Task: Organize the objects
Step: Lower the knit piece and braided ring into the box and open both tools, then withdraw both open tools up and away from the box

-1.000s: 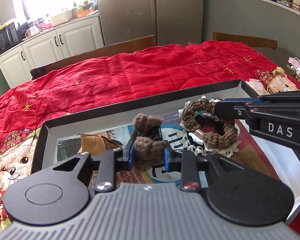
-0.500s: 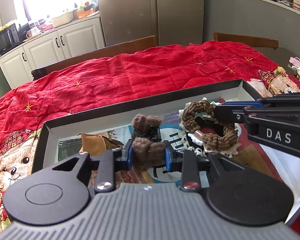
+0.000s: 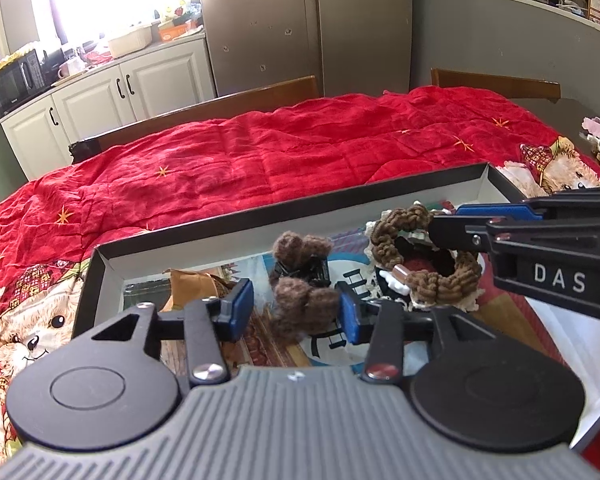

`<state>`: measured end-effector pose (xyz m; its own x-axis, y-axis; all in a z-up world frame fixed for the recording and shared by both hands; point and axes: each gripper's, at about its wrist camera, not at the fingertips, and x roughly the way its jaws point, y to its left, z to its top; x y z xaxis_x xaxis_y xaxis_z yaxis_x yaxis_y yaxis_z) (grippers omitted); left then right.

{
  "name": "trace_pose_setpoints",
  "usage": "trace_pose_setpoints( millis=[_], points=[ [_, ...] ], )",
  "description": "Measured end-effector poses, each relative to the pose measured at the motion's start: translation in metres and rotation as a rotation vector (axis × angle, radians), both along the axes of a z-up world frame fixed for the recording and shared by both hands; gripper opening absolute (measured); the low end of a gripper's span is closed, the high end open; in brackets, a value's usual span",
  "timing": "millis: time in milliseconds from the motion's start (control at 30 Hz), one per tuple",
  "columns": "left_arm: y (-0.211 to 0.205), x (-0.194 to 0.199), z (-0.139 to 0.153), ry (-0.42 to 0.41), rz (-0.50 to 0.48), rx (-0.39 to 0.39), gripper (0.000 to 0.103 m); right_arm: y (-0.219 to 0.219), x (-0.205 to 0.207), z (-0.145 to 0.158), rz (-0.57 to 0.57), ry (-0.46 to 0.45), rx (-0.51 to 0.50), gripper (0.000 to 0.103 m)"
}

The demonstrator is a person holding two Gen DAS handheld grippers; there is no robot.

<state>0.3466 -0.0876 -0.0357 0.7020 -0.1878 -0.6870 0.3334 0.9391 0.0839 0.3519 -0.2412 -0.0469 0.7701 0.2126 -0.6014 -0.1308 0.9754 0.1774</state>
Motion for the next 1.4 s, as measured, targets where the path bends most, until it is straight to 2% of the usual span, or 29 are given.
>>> trace_pose_setpoints(
  millis=[67,333,467,900,1400],
  points=[
    [0.0,-0.001,0.001,-0.005,-0.003,0.0,0.065,0.0,-0.001,0.0,0.001,-0.002,0.0,0.024],
    [0.001,-0.006,0.004,-0.016,-0.007,-0.009,0.07,0.002,-0.007,0.008,0.001,-0.021,-0.004,0.027],
    [0.001,-0.012,0.009,-0.032,-0.01,-0.006,0.075,0.002,-0.012,0.014,-0.003,-0.038,-0.006,0.032],
    [0.01,-0.039,0.035,-0.095,0.001,-0.013,0.083,0.003,-0.039,0.032,0.024,-0.052,-0.031,0.032],
    [0.033,-0.074,0.064,-0.144,0.012,-0.023,0.085,0.013,-0.082,0.056,0.06,-0.095,-0.081,0.033]
  ],
)
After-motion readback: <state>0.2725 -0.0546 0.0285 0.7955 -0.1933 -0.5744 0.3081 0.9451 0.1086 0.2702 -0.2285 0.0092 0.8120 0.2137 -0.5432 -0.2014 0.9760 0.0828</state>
